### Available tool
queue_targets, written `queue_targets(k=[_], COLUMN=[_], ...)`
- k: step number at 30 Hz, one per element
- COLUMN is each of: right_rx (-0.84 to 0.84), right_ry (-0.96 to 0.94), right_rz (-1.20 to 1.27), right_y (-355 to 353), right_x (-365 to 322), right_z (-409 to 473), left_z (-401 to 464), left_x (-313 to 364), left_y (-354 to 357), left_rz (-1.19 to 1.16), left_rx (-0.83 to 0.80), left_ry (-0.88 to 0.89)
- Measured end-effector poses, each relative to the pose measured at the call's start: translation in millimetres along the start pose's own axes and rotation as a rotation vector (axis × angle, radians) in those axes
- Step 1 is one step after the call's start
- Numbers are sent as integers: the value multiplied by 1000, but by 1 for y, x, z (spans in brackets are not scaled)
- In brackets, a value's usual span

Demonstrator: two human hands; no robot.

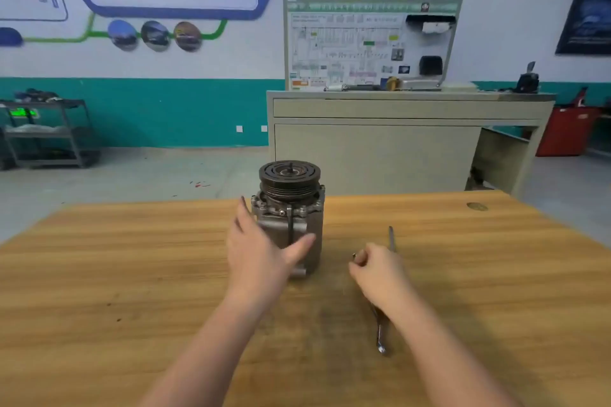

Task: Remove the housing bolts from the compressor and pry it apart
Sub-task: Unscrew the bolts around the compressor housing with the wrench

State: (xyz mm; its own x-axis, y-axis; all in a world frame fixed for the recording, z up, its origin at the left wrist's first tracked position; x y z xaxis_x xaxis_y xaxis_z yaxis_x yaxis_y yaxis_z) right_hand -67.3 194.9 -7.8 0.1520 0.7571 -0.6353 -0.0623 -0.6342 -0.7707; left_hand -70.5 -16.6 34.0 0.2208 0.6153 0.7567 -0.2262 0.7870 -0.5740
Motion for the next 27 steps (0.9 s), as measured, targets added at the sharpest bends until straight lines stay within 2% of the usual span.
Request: queue_targets(k=[3,5,8,12,15,17,18,21,23,25,27], right_rx=[-58,-89,-128,-239,-233,-192,-154,-26,-14,-40,-50], right_ry=[234,286,312,322,262,182,126,-27,-167,-294,-367], right_rz=[-155,-211,-347,-459,-383,-186,-6,786,1194,1488,1671], right_y=[11,22,29,40,37,28,21,2,-8,-14,-17], right_x=[19,28,30,31,27,25,24,24,14,2,-7], right_z=[19,23,24,26,28,34,37,36,27,19,13], left_z=[10,13,20,22,22,19,17,1,-16,-35,-53], left_x=[0,-5,-18,-24,-24,-23,-21,-17,-14,-10,-4], left_y=[29,43,45,41,39,38,37,35,35,34,32], left_rz=[-25,-110,-221,-191,-234,-237,-238,-275,-296,-310,-305], left_rx=[16,65,170,223,216,220,224,253,265,279,296], left_ry=[-58,-83,-129,-151,-158,-164,-166,-181,-198,-212,-206])
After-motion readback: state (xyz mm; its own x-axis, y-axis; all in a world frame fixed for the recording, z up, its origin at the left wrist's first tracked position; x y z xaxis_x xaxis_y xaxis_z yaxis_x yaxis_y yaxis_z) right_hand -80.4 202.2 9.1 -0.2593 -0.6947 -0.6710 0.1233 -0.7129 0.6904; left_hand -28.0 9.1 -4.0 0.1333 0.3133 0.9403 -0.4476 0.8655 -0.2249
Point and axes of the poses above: each hand's wrist, its own z-axis towards the middle knuckle, its own y-axis out of the palm, x = y × z, the point moved 8 cm from there along z, towards the middle knuckle, and after that the axes turned 12 degrees about -x, right-handed, at the moved point
